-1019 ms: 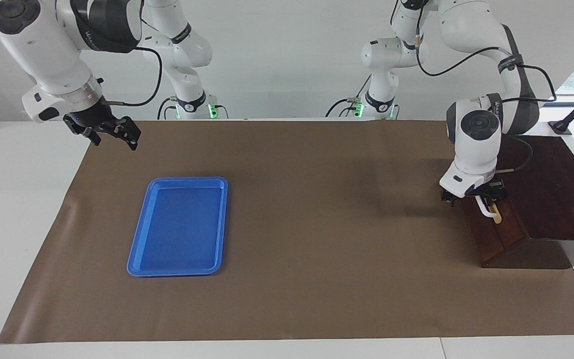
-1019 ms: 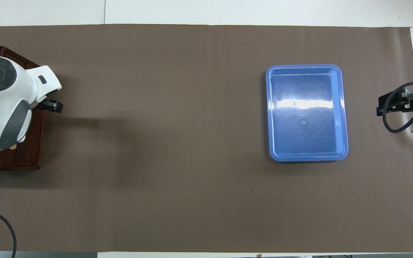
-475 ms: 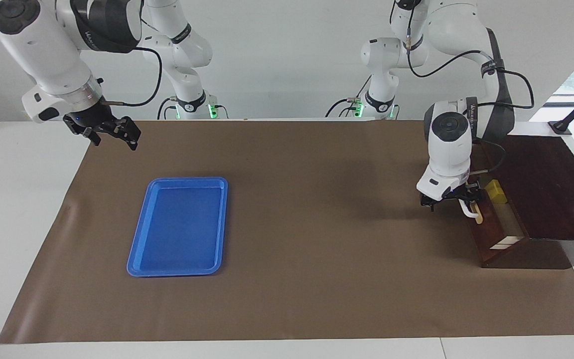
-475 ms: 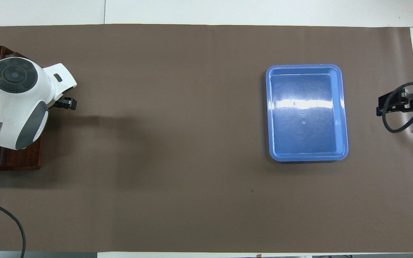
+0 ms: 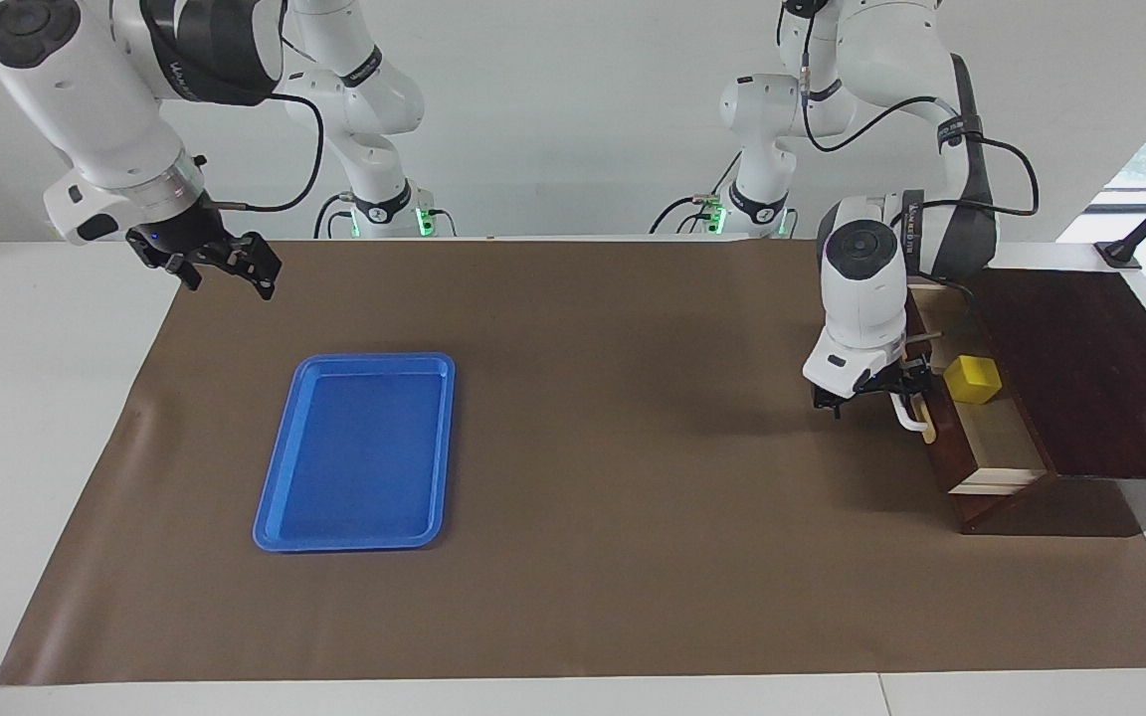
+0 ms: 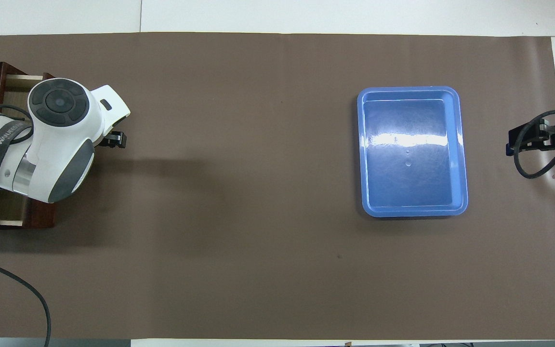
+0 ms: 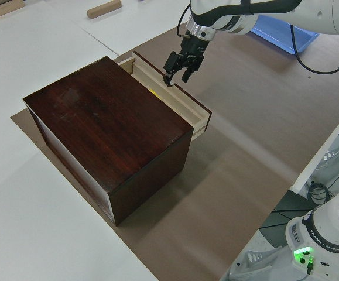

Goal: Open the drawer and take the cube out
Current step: 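Pull the drawer open toward the table center with the left gripper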

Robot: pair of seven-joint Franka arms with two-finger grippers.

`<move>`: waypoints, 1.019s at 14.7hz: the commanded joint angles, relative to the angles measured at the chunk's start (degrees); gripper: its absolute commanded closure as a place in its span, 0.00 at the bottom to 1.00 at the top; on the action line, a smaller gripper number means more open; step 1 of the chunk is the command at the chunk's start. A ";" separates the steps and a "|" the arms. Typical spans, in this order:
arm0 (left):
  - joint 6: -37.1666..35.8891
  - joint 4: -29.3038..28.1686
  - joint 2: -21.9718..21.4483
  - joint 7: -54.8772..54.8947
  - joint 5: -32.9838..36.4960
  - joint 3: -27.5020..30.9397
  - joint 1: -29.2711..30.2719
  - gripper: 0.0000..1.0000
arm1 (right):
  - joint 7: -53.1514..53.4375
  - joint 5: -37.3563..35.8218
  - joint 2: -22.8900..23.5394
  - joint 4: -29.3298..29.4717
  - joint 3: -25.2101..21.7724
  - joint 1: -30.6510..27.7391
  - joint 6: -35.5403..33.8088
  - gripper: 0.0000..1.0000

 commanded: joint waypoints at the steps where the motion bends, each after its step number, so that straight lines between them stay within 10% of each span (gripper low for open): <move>1: -1.77 0.86 -0.15 -2.15 -3.21 0.41 -3.08 0.00 | 0.54 0.07 -0.23 0.28 0.48 -0.39 -1.04 0.00; 11: -4.40 1.65 -0.15 -4.52 -3.84 0.32 -5.63 0.00 | 0.54 0.07 -0.23 0.28 0.48 -0.39 -1.04 0.00; 15: -13.61 13.56 3.71 -4.52 -7.94 0.49 -5.28 0.00 | 0.54 0.07 -0.23 0.28 0.48 -0.39 -1.04 0.00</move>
